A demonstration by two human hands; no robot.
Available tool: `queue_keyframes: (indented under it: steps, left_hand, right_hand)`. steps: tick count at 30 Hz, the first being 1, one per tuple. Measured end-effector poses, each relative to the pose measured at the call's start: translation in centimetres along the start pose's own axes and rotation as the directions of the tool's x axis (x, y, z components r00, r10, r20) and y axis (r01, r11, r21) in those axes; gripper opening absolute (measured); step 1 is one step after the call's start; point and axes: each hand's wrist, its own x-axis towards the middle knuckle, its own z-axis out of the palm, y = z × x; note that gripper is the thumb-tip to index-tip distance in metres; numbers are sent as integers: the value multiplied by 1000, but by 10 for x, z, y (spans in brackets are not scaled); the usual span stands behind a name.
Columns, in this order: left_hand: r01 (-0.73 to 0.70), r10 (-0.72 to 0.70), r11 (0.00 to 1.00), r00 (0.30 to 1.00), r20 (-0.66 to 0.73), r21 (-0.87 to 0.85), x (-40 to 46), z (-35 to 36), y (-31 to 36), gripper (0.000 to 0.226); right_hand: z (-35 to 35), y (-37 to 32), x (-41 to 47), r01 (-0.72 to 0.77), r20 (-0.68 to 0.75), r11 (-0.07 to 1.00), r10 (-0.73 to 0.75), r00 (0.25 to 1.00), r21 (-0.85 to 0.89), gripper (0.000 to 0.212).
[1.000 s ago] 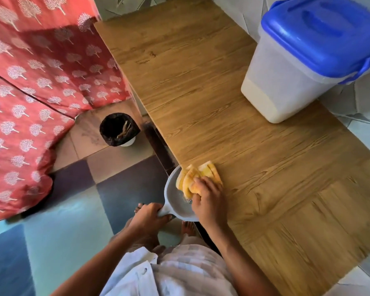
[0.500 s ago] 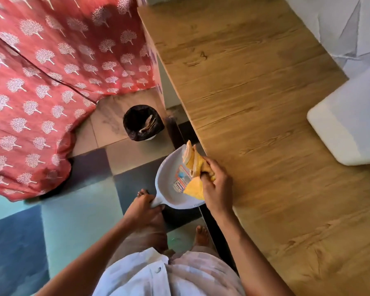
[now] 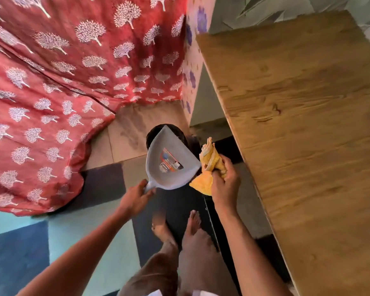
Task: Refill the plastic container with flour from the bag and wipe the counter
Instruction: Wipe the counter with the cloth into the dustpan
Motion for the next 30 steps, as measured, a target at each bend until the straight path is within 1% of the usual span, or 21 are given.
queue_keyframes:
  steps: [2, 4, 7, 10, 14, 16, 18, 21, 23, 27, 30]
  left_hand:
    - [41, -41, 999, 999, -7, -2, 34, -7, -4, 35]
    - [62, -62, 998, 998, -32, 19, 74, -11, -10, 36]
    - [80, -79, 996, 995, -56, 27, 138, -11, -19, 39]
    - [98, -94, 994, 992, -78, 39, 209, 2, -31, 45]
    - [115, -87, 967, 988, -131, 227, 296, 28, -55, 57]
    - [119, -84, 942, 989, -121, 313, 330, 44, -66, 63]
    - [136, -100, 922, 988, -115, 364, 354, 56, -74, 62]
    - [178, -117, 891, 979, -168, 418, 377, 69, -75, 53]
    - [198, -124, 873, 974, -189, 447, 382, 73, -70, 53]
    - [179, -133, 849, 983, -128, 498, 385, 70, -69, 52]
    - [160, -117, 847, 986, -116, 507, 389, 53, -73, 55]
  right_hand:
    - [29, 1, 28, -33, 15, 999, 34, 999, -12, 46]
    - [61, 8, 62, -70, 46, 997, 72, 996, -29, 45]
    - [107, 25, 112, -80, 117, 993, 90, 989, -84, 40]
    - [153, 57, 163, -91, 164, 989, 110, 980, -119, 38]
    - [202, 113, 216, -134, 188, 980, 160, 969, -144, 39]
    - [219, 137, 231, -156, 203, 975, 187, 961, -158, 38]
    - [228, 152, 238, -166, 227, 970, 205, 952, -178, 40]
    - [236, 171, 244, -186, 258, 960, 237, 937, -207, 40]
    - [237, 176, 247, -185, 270, 961, 238, 933, -206, 39]
    - [235, 175, 255, -200, 299, 959, 255, 919, -203, 39]
    - [235, 176, 267, -195, 330, 958, 258, 908, -211, 40]
